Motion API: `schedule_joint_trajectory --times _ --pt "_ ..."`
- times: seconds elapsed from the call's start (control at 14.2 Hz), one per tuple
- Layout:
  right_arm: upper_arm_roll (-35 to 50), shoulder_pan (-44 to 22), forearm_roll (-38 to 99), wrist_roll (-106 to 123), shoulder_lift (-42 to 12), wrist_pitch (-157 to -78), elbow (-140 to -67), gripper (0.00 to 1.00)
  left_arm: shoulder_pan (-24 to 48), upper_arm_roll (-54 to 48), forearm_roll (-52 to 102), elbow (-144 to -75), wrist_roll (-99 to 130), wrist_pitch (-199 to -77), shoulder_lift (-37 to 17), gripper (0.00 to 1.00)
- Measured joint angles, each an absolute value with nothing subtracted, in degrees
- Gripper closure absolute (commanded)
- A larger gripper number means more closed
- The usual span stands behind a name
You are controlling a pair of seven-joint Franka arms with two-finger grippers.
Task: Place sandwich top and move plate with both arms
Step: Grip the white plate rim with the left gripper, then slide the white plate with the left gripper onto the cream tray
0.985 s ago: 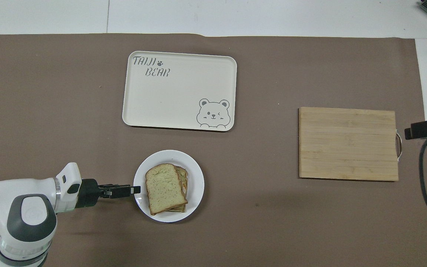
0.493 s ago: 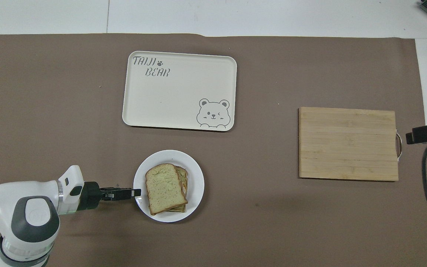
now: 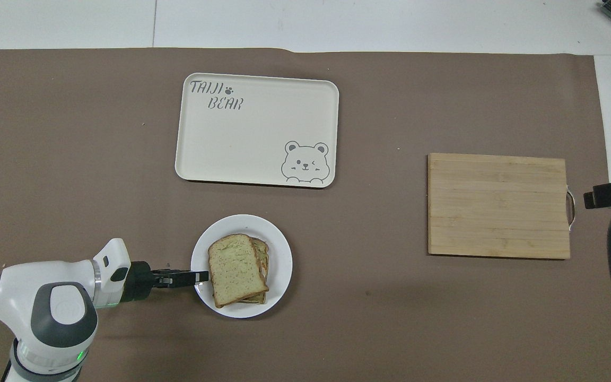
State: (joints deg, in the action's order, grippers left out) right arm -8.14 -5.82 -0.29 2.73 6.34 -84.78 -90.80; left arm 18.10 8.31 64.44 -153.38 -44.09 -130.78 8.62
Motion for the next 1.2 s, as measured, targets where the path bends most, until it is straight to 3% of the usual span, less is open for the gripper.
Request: schedule_joint_trajectory --times 0.07,0.42,0.49,1.2 --pt "-8.12 -5.82 -0.33 2.73 6.40 -84.78 -90.80 0.00 18.17 8.31 64.44 -153.41 -44.10 -131.00 8.41 0.44" --pt "-8.12 -5.82 -0.45 2.73 6.42 -84.78 -90.80 0.00 18.31 8.32 64.46 -153.45 -44.09 -131.32 7.85 0.95" --pt "-8.12 -5.82 -0.45 2.73 6.42 -84.78 -90.80 0.00 18.41 8.33 64.46 -153.45 -44.03 -131.32 7.80 1.00" --pt "-8.62 -5.62 -0.45 2.73 6.42 -82.68 -89.96 0.00 19.23 8.56 65.35 -151.76 -42.14 -129.46 8.95 1.00"
